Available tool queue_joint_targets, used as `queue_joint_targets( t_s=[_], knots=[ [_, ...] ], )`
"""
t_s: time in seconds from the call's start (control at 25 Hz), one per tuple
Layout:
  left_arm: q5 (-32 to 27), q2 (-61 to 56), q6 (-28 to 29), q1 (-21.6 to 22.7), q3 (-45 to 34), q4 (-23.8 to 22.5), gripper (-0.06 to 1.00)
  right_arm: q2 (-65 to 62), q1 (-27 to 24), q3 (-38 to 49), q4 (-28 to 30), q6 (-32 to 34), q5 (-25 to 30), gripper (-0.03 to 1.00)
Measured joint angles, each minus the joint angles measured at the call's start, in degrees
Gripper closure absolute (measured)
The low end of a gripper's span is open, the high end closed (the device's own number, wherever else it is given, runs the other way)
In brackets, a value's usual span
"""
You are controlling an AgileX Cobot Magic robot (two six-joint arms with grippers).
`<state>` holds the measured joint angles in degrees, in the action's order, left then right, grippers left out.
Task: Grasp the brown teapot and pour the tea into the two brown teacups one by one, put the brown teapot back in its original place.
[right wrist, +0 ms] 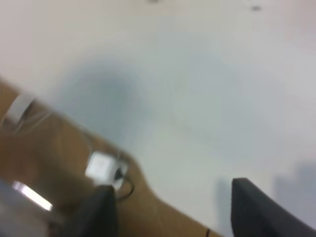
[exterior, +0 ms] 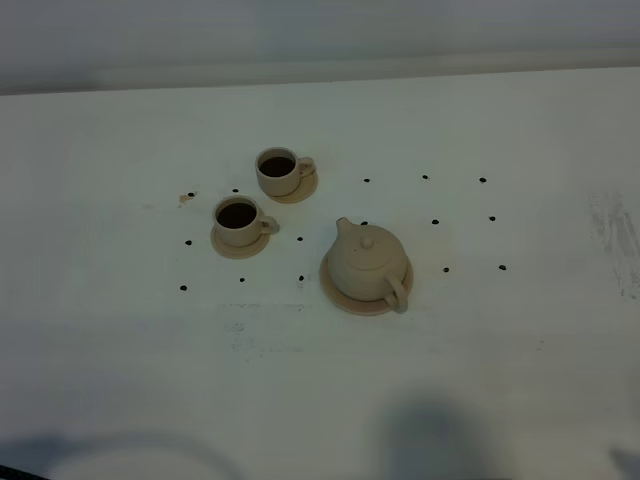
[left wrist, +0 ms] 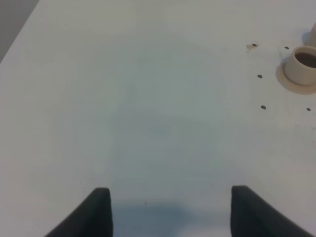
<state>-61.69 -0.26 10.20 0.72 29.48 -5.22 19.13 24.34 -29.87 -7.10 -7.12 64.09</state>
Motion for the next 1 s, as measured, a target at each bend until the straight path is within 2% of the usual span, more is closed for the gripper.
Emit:
queue_joint_targets(
  t_s=[0.24,0.44,0.64,1.0],
  knots=[
    [0.0,0.0,0.0,0.0,0.0,0.0,0.45,-5.7,-12.6,0.0,0.0,0.0,0.0,0.48],
    [0.0,0.0,0.0,0.0,0.0,0.0,0.45,-10.2,-19.0,0.0,0.0,0.0,0.0,0.48],
    [0.0,0.0,0.0,0.0,0.0,0.0,0.45,-14.5,-21.8,0.0,0.0,0.0,0.0,0.48],
    [0.0,0.0,0.0,0.0,0.0,0.0,0.45,-19.5,-22.9,0.0,0.2,0.0,0.1,0.48]
  ],
)
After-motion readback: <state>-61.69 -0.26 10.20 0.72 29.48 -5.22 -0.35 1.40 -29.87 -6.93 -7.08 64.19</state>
